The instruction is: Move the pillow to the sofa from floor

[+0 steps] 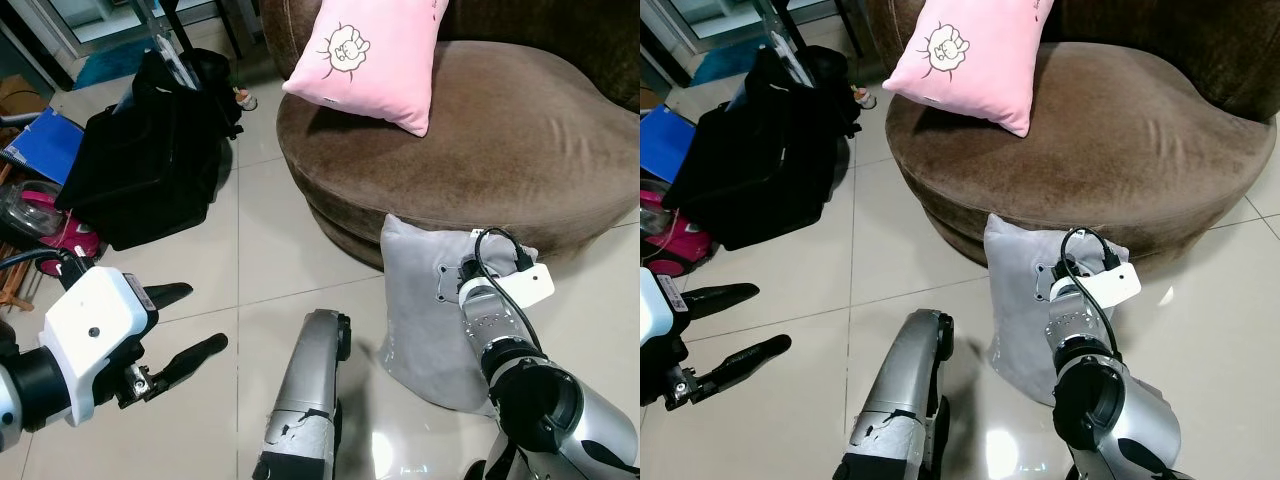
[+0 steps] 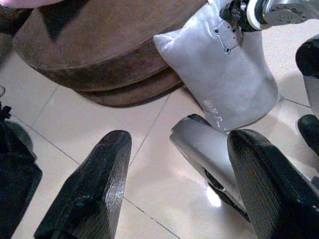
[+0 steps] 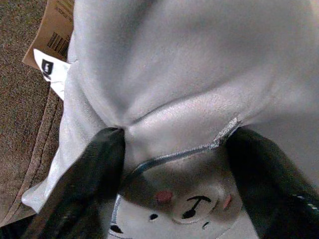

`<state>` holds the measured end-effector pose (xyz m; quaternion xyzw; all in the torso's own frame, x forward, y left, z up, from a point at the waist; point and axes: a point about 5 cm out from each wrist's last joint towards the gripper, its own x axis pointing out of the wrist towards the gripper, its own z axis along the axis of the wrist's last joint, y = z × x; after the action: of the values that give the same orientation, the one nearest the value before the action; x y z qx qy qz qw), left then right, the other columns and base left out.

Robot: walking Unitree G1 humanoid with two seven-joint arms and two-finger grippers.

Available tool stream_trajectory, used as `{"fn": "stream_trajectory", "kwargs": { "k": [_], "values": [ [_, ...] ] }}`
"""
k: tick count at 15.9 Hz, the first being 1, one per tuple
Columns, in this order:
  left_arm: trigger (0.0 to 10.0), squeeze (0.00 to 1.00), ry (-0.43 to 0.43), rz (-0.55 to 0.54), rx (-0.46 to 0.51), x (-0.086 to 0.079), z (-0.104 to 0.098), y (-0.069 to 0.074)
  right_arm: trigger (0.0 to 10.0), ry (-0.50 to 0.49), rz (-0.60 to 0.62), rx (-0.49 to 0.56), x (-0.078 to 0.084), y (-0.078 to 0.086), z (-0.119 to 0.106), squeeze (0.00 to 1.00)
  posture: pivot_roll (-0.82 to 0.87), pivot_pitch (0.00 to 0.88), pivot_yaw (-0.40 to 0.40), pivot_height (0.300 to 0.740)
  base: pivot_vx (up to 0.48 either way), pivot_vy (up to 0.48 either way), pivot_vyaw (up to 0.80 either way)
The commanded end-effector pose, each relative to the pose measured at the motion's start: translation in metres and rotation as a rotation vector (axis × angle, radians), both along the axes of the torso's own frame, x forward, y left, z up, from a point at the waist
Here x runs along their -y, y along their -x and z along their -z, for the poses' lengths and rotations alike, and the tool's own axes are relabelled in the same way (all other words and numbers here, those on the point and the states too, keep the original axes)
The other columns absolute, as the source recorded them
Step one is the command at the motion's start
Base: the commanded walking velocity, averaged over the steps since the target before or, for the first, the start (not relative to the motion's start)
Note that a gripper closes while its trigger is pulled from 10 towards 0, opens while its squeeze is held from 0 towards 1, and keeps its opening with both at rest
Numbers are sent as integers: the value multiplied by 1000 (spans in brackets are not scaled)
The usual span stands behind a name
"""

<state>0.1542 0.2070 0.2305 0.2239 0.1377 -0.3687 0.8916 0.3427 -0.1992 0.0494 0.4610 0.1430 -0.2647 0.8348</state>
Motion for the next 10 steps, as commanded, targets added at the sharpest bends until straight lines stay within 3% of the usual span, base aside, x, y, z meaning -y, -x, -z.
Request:
{"fn": "stream_trajectory", "kwargs": {
  "k": [1, 10],
  "values": [
    [10000, 0, -9, 5, -23, -2, 0, 2, 0, -7, -77, -7, -18, -2, 1, 0, 790, 148, 241, 494, 0, 0, 0],
    [10000, 0, -14, 9, -53, -3, 1, 7, 0, -2, -74, 8, -16, -2, 1, 0, 787, 150, 252, 494, 0, 0, 0]
  ]
}}
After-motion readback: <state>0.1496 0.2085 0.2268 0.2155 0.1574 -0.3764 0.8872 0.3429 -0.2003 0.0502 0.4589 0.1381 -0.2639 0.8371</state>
